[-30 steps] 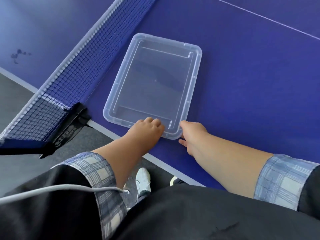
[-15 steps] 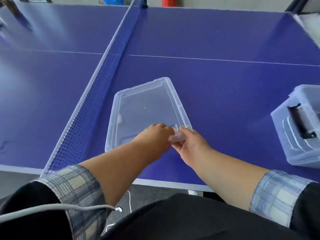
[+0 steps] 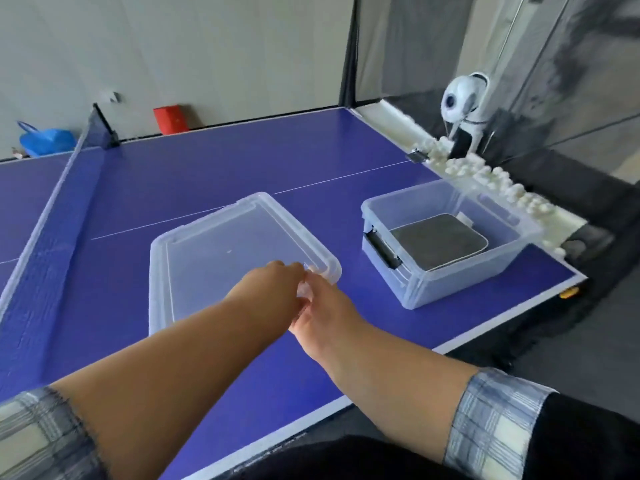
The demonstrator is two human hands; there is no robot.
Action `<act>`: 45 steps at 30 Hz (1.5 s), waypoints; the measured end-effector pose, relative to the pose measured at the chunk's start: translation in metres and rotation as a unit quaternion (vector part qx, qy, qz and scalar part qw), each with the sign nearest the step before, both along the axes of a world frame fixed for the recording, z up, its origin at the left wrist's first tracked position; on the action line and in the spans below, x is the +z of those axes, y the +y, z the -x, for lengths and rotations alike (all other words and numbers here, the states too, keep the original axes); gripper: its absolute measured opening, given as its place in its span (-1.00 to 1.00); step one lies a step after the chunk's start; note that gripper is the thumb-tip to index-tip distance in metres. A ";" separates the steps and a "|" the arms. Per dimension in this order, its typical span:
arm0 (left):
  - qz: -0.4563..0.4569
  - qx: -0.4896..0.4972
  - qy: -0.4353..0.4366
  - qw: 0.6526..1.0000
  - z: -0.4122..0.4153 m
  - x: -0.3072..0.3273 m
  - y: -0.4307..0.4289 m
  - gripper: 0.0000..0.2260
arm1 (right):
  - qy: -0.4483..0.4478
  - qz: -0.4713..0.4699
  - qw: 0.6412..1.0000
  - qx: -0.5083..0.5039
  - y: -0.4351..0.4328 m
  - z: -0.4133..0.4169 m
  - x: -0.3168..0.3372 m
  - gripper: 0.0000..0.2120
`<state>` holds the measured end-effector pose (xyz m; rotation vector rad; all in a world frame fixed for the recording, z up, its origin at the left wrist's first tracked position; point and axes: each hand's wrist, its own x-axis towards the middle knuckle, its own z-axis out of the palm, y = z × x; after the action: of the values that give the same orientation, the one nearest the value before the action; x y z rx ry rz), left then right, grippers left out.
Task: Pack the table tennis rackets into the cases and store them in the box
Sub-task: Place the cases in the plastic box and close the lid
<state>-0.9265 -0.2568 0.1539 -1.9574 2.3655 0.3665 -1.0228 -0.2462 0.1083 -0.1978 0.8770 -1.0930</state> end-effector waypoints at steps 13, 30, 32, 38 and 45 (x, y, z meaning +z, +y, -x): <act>0.065 -0.032 0.047 0.996 0.275 0.008 -0.030 -0.82 | 0.027 0.012 0.999 -0.027 -0.041 0.282 0.005 -0.78; 0.017 -0.059 0.080 0.995 0.425 -0.014 -0.123 -0.63 | 0.068 -0.061 0.993 -0.073 -0.171 0.463 -0.003 -0.66; 0.000 -0.071 0.086 0.994 0.428 -0.016 -0.142 -0.61 | 0.109 -0.089 0.988 -0.069 -0.196 0.469 -0.007 -0.54; -0.049 -0.088 0.114 0.988 0.442 -0.023 -0.191 -0.64 | 0.181 -0.077 0.978 -0.068 -0.268 0.484 -0.023 -0.43; -0.088 -0.034 0.097 0.991 0.479 -0.037 -0.235 -0.65 | 0.255 -0.131 0.957 0.037 -0.336 0.509 -0.049 -0.70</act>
<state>-1.4052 -0.4915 0.1170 -1.8335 2.4082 0.7657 -1.5321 -0.5822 0.0591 -0.2951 1.4540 -0.8542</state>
